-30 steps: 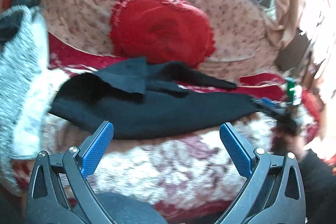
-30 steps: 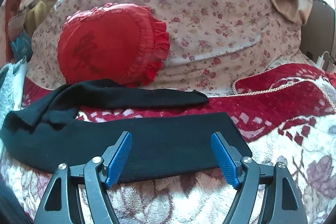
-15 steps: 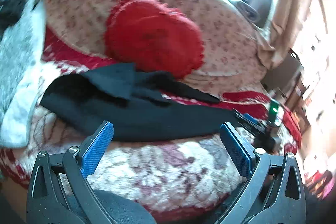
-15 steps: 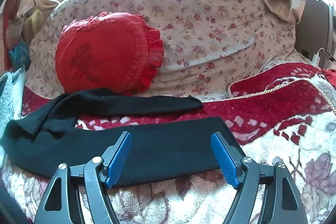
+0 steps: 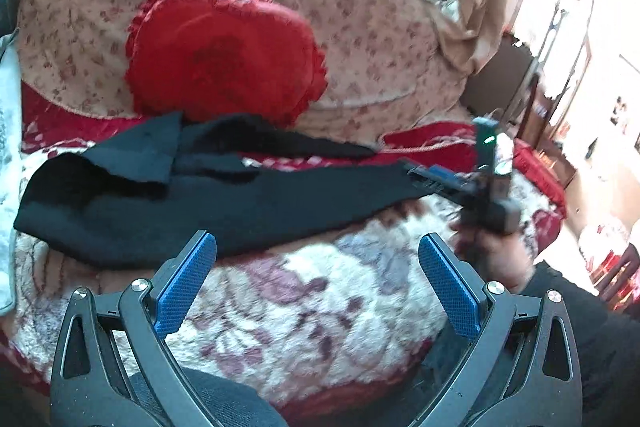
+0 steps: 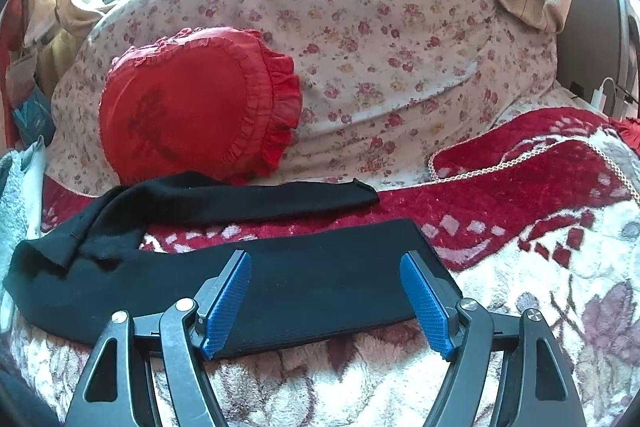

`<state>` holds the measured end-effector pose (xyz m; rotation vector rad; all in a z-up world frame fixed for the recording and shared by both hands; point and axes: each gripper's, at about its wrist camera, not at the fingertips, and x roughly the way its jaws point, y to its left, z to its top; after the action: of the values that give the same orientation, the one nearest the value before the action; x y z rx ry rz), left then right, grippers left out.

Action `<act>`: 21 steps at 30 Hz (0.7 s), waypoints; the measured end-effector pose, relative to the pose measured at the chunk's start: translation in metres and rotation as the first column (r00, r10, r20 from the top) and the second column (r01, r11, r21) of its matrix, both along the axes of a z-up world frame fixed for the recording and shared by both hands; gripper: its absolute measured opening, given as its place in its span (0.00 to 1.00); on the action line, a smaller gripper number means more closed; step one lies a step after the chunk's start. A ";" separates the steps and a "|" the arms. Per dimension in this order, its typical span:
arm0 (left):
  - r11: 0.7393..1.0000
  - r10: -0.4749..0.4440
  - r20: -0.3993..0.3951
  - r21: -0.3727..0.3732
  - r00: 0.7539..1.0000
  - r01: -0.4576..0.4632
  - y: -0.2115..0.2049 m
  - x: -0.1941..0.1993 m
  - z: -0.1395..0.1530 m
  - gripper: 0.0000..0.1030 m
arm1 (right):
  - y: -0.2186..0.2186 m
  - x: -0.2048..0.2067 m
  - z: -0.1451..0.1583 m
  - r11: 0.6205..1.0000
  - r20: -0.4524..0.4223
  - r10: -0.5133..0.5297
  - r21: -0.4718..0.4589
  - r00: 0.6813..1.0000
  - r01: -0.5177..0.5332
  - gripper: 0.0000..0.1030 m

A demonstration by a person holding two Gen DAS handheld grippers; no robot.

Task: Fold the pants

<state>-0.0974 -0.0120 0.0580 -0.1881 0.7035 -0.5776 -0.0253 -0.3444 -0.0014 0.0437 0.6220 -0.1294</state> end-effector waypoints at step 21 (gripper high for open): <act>0.995 0.007 -0.079 -0.100 0.997 -0.015 0.015 0.006 -0.005 0.99 | -0.024 -0.001 -0.005 0.993 -0.048 -0.088 0.073 0.995 0.091 0.72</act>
<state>-0.0917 0.0034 0.0530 -0.3097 0.7494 -0.5981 -0.0261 -0.3686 -0.0068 0.1413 0.6699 -0.1944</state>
